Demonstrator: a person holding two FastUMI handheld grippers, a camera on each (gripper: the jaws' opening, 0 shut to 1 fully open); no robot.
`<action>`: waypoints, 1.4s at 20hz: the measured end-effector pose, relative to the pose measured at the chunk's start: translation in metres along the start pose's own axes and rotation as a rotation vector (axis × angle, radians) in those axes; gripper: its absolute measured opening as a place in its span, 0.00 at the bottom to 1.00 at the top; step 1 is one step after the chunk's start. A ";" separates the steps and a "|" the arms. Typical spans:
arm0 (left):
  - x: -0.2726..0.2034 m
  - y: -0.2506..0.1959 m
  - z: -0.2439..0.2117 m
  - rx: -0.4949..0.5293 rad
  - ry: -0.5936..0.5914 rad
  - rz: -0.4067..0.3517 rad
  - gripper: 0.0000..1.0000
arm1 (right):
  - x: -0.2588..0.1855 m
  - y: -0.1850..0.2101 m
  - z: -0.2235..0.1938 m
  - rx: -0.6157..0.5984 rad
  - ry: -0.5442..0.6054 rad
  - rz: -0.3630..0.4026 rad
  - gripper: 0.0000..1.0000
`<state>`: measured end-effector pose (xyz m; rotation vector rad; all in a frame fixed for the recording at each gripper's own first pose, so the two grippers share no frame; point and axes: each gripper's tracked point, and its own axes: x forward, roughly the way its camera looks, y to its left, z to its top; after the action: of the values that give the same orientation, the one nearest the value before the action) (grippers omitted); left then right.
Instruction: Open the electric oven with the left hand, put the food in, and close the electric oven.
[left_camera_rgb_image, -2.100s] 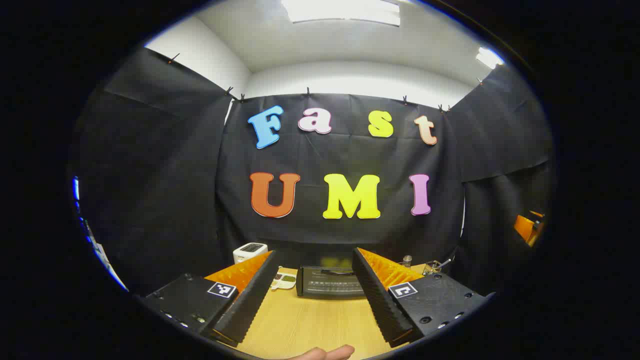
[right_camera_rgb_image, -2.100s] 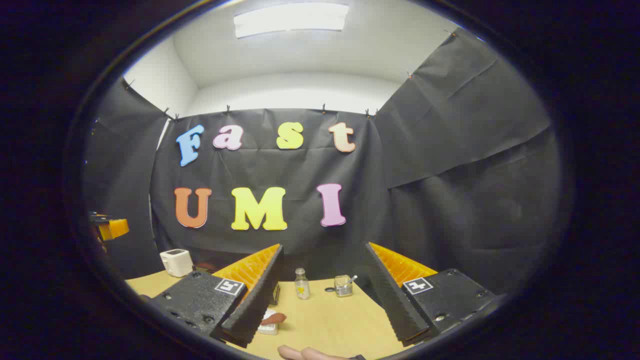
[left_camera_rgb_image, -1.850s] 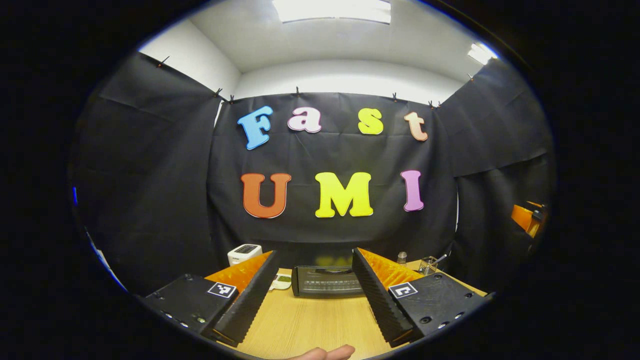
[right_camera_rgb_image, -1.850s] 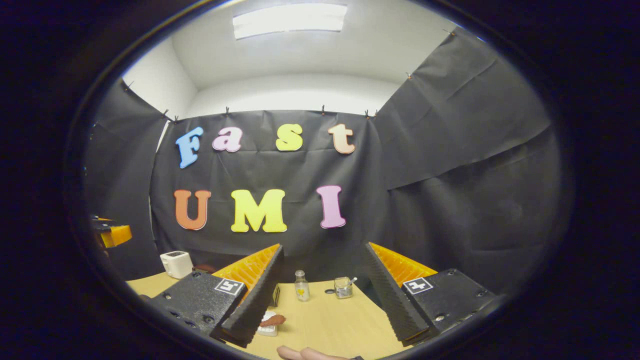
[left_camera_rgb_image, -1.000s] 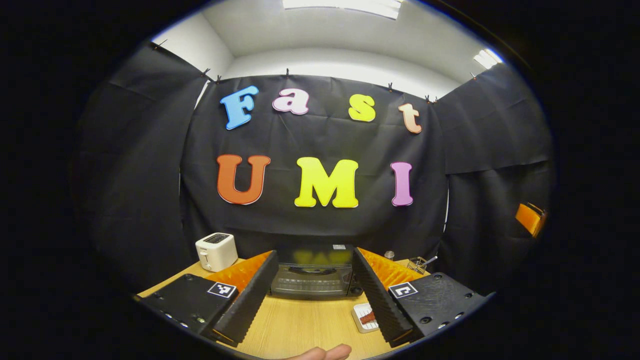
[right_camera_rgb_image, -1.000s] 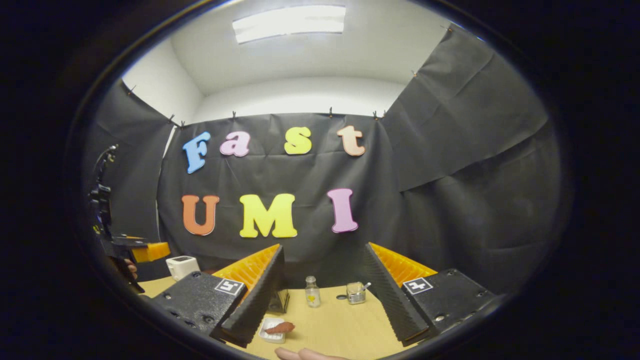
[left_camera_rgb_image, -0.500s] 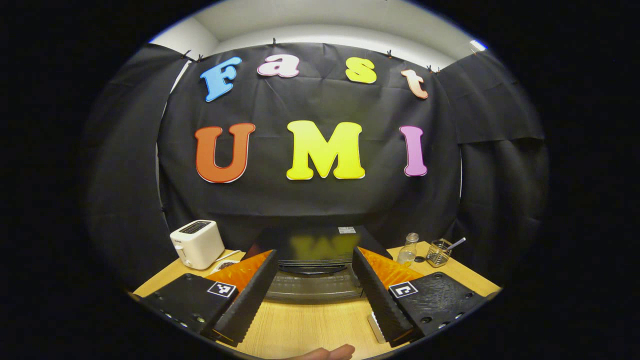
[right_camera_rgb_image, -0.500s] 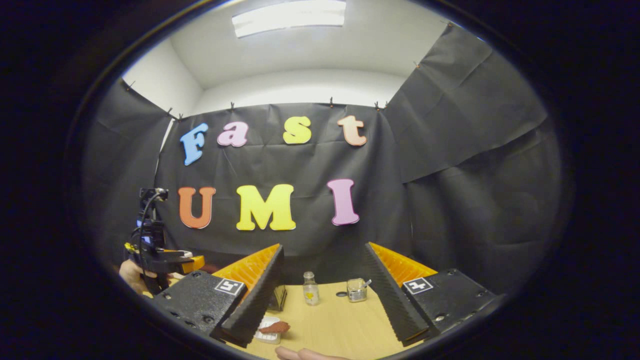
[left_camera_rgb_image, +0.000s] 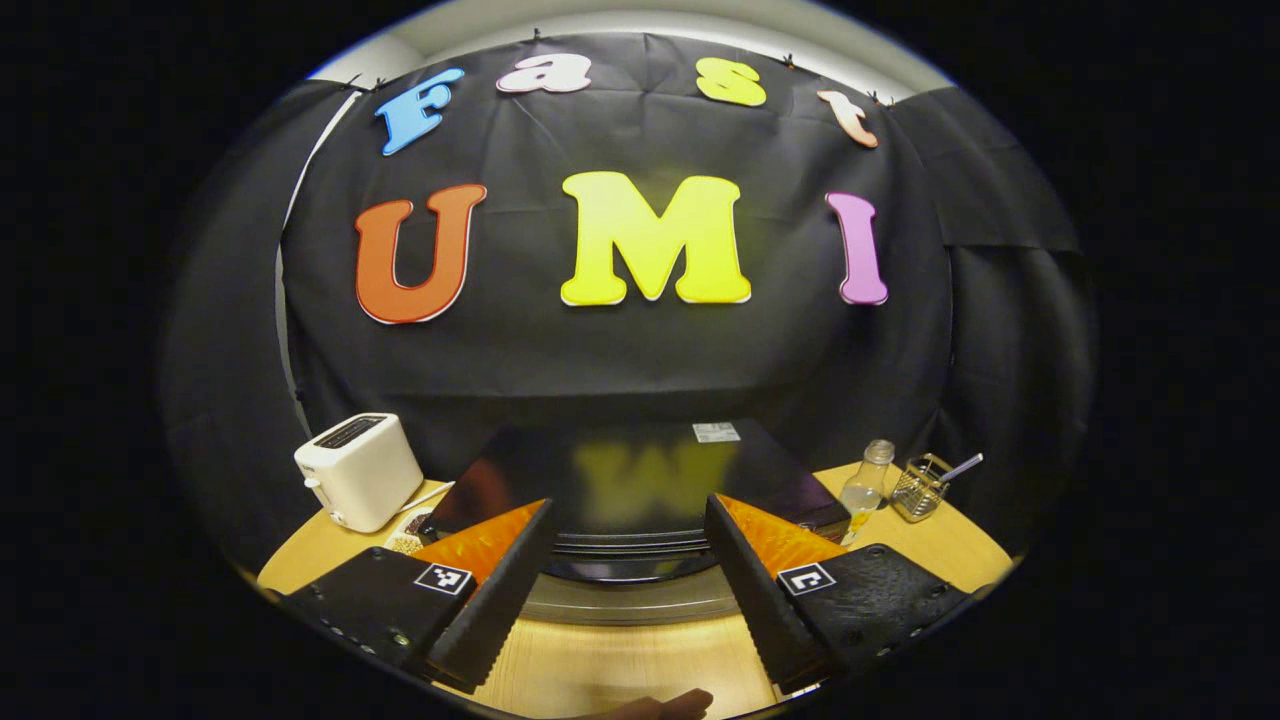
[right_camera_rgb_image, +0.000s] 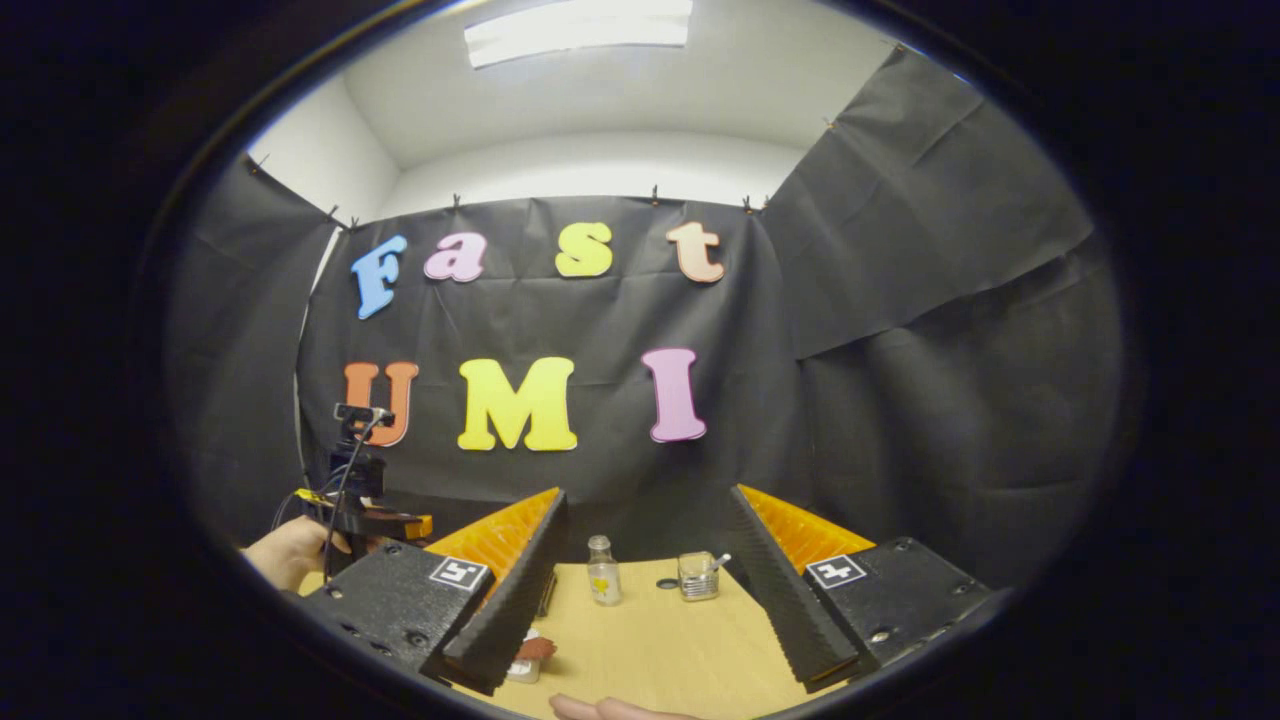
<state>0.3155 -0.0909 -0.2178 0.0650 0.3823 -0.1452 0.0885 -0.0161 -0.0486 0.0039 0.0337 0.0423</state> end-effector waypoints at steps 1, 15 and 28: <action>0.006 -0.002 -0.007 0.019 0.022 -0.002 0.95 | 0.000 -0.002 0.000 -0.004 -0.001 -0.003 0.96; 0.009 0.003 -0.033 -0.017 0.091 -0.010 0.96 | -0.024 -0.008 0.006 -0.005 -0.008 -0.016 1.00; -0.032 0.003 -0.157 -0.017 0.399 0.014 0.95 | -0.052 0.000 0.009 -0.013 -0.013 -0.004 0.96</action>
<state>0.2287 -0.0696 -0.3514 0.0800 0.7807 -0.1151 0.0368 -0.0186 -0.0379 -0.0089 0.0206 0.0386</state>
